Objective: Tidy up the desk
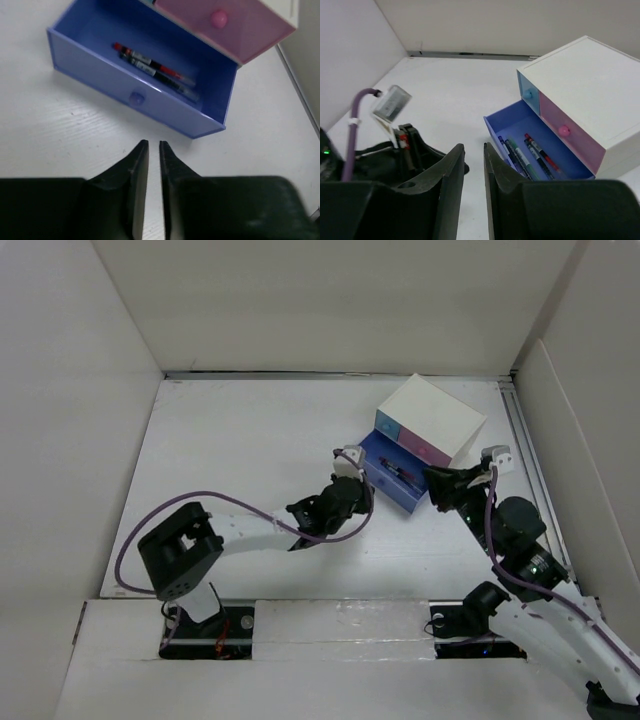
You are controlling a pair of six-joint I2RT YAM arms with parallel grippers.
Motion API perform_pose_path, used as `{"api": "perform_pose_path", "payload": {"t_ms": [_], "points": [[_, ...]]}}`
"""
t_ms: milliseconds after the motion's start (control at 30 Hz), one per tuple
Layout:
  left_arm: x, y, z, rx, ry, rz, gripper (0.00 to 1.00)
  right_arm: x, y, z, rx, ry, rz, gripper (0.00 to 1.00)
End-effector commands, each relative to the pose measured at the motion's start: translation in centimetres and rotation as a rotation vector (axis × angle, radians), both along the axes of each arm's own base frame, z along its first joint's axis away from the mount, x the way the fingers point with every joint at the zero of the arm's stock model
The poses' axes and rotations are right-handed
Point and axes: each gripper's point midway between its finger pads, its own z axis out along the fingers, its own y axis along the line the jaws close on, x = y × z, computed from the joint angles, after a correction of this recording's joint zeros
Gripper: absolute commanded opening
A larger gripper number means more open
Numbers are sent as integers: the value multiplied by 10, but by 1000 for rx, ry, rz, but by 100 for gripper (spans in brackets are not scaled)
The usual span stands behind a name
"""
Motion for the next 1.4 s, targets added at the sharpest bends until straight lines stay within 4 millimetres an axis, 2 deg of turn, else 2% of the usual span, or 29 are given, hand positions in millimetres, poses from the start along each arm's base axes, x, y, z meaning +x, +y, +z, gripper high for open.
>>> {"api": "perform_pose_path", "payload": {"t_ms": [0, 33, 67, 100, 133, 167, 200, 233, 267, 333, 400, 733, 967, 1000, 1067, 1100, 1367], "points": [[4, -22, -3, -19, 38, -52, 4, -5, 1, 6, 11, -11, 16, 29], [11, -27, -1, -30, 38, -53, 0, -5, 1, 5, 9, -9, 14, 29], [19, -29, -16, -11, 62, -58, 0, -5, 1, 4, 8, -8, 16, 29], [17, -36, -22, -8, 78, -86, 0, -5, 2, 4, 9, -7, 17, 29], [26, -41, -18, -21, 71, -82, 0, -4, 2, 2, 8, -3, 18, 29], [27, -46, -32, 2, 86, -95, 0, -4, 2, 2, 8, -3, 19, 29], [27, -50, -38, 16, 93, -110, 0, -4, 3, 1, 9, 1, 21, 29], [32, -58, -32, 7, 85, -111, 0, -4, 3, 1, 7, 2, 22, 29], [34, -61, -44, 27, 101, -112, 0, -4, 3, 0, 5, 4, 21, 29], [43, -67, -44, 30, 95, -110, 0, -4, 3, 0, 8, 2, 22, 29], [49, -77, -60, 51, 106, -113, 0, -3, 4, -2, 10, 5, 19, 29], [67, -94, -57, 42, 60, -100, 0, 0, 8, -7, 4, 17, 29, 29], [93, -99, -51, 31, 24, -41, 0, 1, 9, -7, 6, 18, 30, 29], [96, -105, -45, 13, 18, -49, 0, 1, 9, -8, 6, 20, 30, 29], [102, -106, -51, 6, 30, -43, 0, 1, 9, -7, 11, 18, 29, 29], [110, -105, -47, -3, 23, -29, 0, 1, 9, -6, 10, 17, 27, 29], [132, -117, -46, 16, -14, 18, 0, 3, 9, -7, 9, 21, 23, 28]]}}
